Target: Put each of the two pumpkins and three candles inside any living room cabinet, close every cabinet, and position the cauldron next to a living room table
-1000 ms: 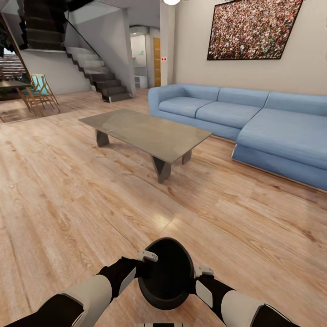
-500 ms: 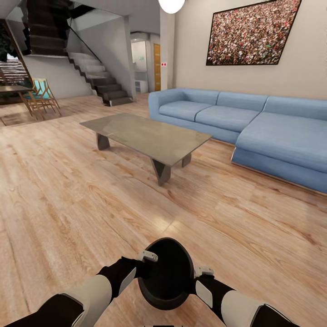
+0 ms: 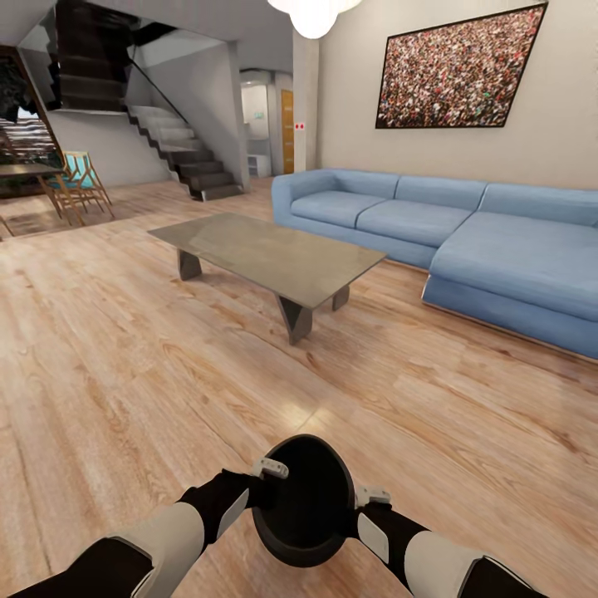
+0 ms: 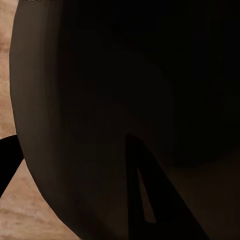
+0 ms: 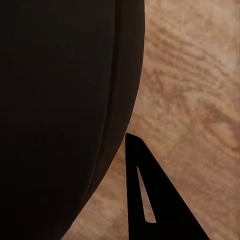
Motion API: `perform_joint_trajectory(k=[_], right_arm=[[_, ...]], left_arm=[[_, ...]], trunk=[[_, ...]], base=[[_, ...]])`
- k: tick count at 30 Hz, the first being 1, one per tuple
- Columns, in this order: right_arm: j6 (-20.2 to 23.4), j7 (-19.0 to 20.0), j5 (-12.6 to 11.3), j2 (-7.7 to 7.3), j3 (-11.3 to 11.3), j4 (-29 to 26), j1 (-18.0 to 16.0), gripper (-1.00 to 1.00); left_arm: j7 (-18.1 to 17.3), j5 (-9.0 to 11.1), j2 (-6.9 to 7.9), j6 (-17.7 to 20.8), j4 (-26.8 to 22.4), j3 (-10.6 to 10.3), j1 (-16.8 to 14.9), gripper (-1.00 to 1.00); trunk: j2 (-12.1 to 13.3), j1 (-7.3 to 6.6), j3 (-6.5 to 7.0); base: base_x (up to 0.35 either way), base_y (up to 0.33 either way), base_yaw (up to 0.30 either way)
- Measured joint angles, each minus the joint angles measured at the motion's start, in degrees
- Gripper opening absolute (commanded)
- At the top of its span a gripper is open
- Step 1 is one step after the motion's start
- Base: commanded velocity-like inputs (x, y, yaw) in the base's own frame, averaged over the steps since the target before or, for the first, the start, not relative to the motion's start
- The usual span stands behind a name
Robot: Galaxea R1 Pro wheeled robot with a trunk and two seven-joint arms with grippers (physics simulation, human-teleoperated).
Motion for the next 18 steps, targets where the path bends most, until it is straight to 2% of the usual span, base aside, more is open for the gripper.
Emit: perform_joint_trajectory(k=[7,18], right_arm=[[-0.04,0.09,0.04,0.0,-0.08,0.06,-0.01,-1.0],[-0.04,0.09,0.07,0.02,-0.02,0.09,-0.01,-1.0]], left_arm=[[0.01,-0.02,0.01,0.0,-0.03,0.0,0.0,-1.0],[0.03,-0.04,0.01,0.0,0.02,-0.02,0.0,-1.0]], trunk=[[0.0,0.0,0.1],[0.0,0.0,1.06]], base=[[0.0,0.0,0.0],[0.0,0.0,0.0]])
